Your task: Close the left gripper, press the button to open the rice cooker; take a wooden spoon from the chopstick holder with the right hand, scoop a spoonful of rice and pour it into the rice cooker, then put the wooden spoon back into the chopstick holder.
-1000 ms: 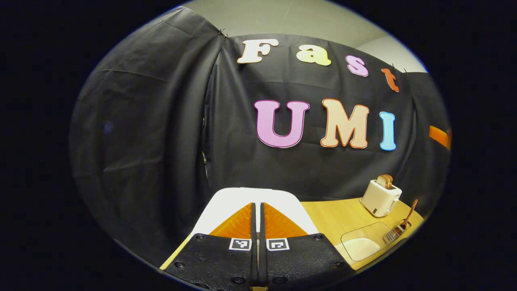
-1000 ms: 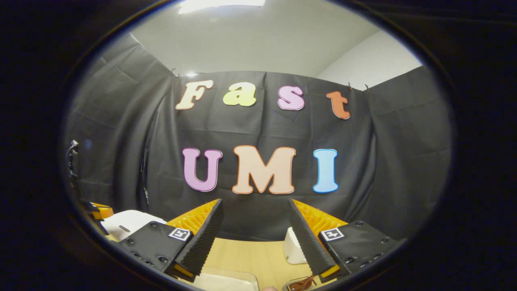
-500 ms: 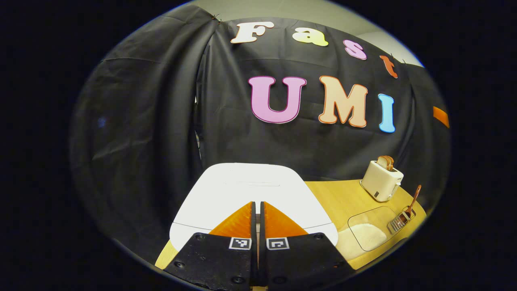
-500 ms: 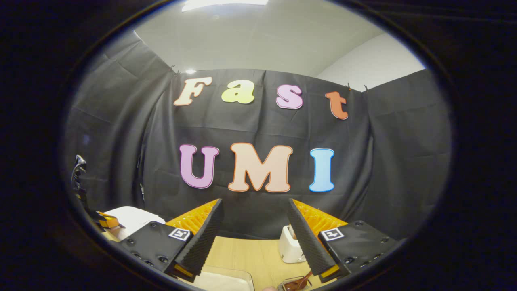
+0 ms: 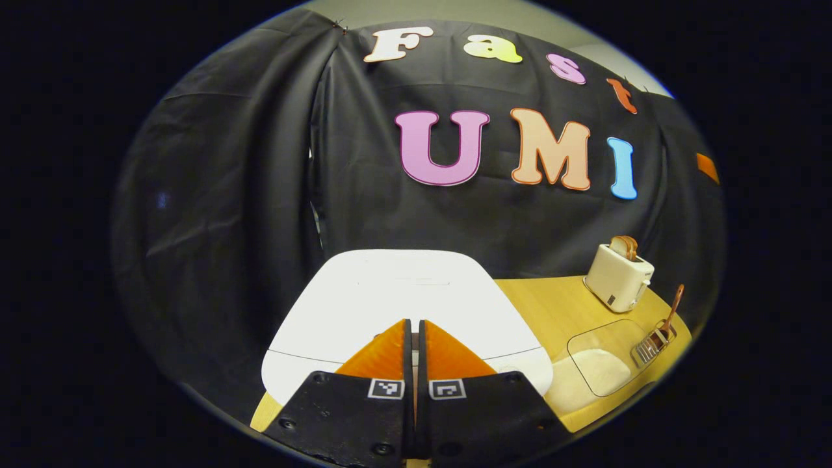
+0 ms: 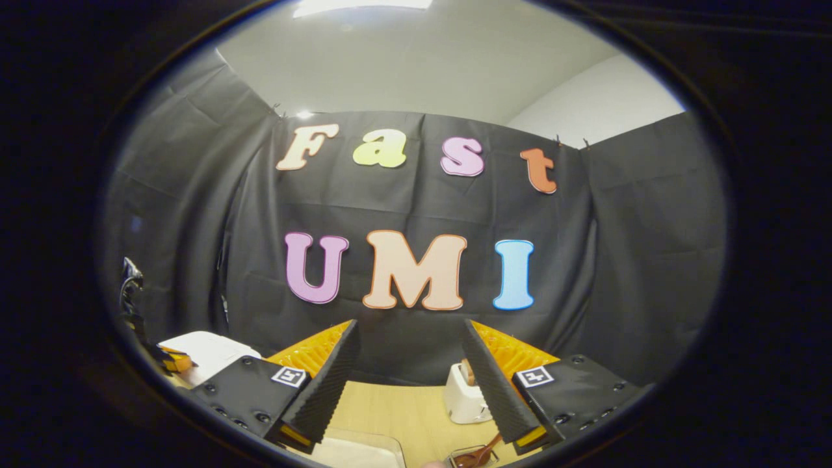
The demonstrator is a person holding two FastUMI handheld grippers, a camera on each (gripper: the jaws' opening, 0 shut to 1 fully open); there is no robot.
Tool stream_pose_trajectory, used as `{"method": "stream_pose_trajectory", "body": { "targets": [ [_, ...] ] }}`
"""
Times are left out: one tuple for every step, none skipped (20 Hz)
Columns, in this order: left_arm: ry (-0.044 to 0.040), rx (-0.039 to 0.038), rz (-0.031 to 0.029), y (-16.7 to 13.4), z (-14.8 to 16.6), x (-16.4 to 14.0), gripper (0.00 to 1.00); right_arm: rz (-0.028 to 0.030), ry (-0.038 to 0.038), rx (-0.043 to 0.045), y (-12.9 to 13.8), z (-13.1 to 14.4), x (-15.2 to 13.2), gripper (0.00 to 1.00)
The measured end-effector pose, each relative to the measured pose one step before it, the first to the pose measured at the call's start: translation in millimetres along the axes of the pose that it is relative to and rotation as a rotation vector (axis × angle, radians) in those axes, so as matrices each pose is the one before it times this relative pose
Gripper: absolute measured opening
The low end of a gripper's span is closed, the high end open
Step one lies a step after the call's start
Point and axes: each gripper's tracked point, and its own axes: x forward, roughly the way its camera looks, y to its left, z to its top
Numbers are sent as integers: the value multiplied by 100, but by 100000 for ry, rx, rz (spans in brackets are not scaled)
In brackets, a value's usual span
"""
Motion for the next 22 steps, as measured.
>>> {"method": "stream_pose_trajectory", "body": {
  "targets": [
    [3848,187,385,-17,-1023,-119,0,-136,267,123,-77,-132,47,96],
    [-2831,-177,107,78,905,-161,0,8,104,31,56,9,-5,96],
    [-612,-641,-30,-29,262,259,0,-65,-69,-131,-65,26,-111,96],
    [1596,-641,-224,-21,-537,-169,0,-128,-213,-209,-76,163,-21,96],
    [-1181,-349,-125,-38,216,-14,0,-105,-193,-54,-46,2,-121,96],
    [-816,-496,-84,-9,71,205,0,82,-114,123,-21,47,-55,96],
    [27,653,-90,7,152,-96,0,-142,-192,34,-86,86,-33,96],
    [-651,1164,98,60,116,-66,0,-254,-352,-77,-175,175,-68,96],
    [-889,1318,457,-2,408,-83,0,-274,-299,-95,-155,85,-60,96],
    [-1910,1806,497,-29,654,-258,0,-311,-268,-6,-182,106,-42,96],
    [-2343,1594,511,40,1070,-102,0,-334,-195,121,-194,37,-99,96],
    [-2515,802,509,-13,1196,171,0,-183,-168,229,-77,137,17,96],
    [-1861,105,194,-27,1166,284,0,-122,-214,206,-126,28,-40,96],
    [-1304,-201,32,21,761,105,0,-169,-235,65,-149,71,-80,96],
    [-756,-342,239,61,865,9,0,-145,-257,14,-98,86,-34,96],
    [-1092,-82,209,68,702,102,0,-213,-275,-38,-172,78,-41,96],
    [-903,630,227,127,787,28,0,-248,-270,3,-229,45,-124,96],
    [-966,666,-336,-79,627,-34,0,-244,-167,74,-163,101,-40,96],
    [-1410,977,110,1,764,31,0,-302,-151,131,-200,73,-117,96],
    [-1557,910,186,1,691,-35,1,-287,-18,153,-216,22,4,96],
    [-1862,953,-168,-122,771,-53,8,-268,-93,211,-227,-77,-30,96],
    [-1758,1036,-194,-208,692,-93,16,-277,-128,101,-154,57,52,96]
  ]
}}
